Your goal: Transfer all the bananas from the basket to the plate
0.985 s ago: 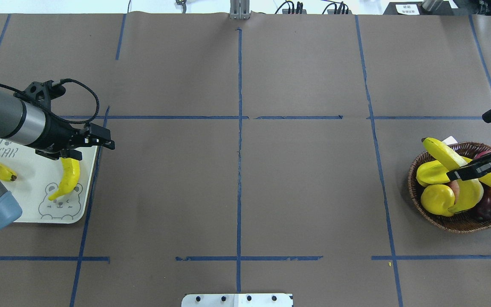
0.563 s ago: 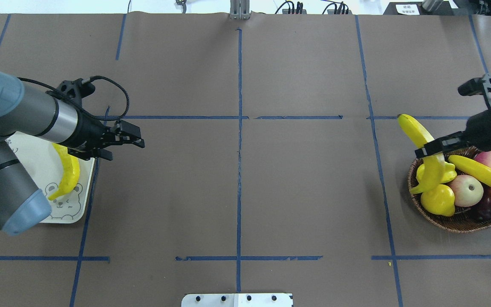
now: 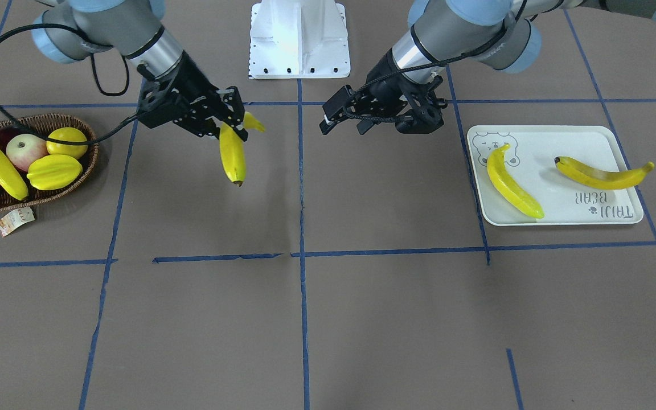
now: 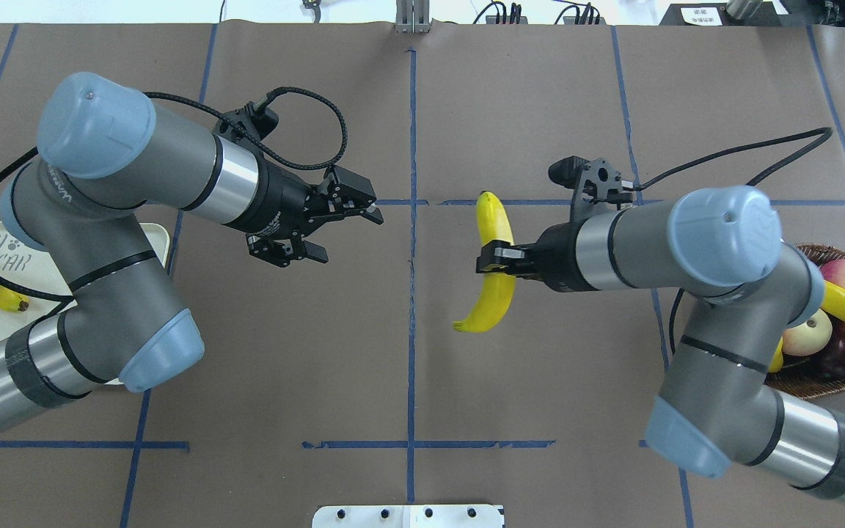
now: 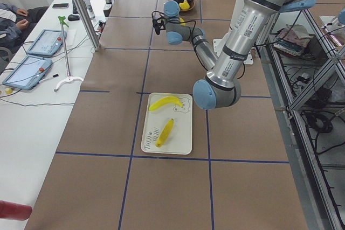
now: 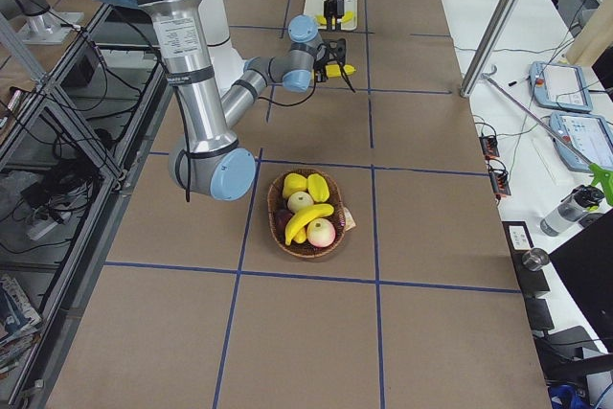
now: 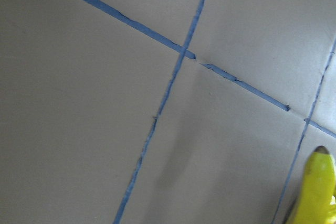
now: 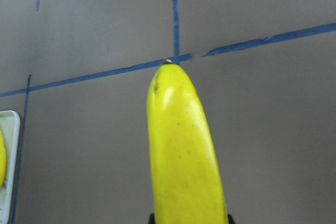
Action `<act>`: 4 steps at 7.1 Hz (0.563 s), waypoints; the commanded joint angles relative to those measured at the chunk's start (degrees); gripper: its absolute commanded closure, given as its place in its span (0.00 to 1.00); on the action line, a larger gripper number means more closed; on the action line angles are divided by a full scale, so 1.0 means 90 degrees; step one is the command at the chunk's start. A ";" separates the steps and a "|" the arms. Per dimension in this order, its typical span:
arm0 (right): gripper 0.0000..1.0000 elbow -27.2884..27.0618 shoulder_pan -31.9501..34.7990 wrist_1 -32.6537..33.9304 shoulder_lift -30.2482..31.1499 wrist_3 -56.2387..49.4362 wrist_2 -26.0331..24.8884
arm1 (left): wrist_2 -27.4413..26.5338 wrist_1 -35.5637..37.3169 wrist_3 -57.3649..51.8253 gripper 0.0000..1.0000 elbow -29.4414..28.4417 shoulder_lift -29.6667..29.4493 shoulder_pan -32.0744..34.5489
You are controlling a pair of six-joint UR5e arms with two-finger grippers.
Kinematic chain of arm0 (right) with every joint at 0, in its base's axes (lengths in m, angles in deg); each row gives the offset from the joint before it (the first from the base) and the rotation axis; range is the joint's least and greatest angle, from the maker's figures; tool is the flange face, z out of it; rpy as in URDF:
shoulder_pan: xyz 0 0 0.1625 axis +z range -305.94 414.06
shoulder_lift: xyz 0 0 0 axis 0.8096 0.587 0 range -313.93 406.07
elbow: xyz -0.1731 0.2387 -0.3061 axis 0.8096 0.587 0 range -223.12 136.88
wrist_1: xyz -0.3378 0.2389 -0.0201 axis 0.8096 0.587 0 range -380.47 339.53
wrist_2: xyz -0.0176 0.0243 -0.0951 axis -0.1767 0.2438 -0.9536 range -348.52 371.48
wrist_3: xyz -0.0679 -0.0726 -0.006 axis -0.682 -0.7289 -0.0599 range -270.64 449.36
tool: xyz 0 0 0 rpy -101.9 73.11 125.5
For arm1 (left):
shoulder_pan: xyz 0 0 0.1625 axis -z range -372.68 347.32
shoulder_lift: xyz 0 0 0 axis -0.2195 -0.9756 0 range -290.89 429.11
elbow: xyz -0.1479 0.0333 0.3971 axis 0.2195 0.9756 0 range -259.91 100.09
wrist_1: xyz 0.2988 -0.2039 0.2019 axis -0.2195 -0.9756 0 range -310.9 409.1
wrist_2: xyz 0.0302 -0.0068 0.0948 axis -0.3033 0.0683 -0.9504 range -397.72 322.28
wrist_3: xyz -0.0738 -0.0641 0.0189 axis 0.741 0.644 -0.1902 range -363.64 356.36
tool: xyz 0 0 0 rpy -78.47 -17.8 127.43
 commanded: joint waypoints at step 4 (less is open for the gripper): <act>0.88 -0.0012 -0.0981 -0.0003 -0.0505 0.0369 -0.0912 | -0.0576 -0.0902 0.0195 0.00 -0.0633 -0.0346 -0.0465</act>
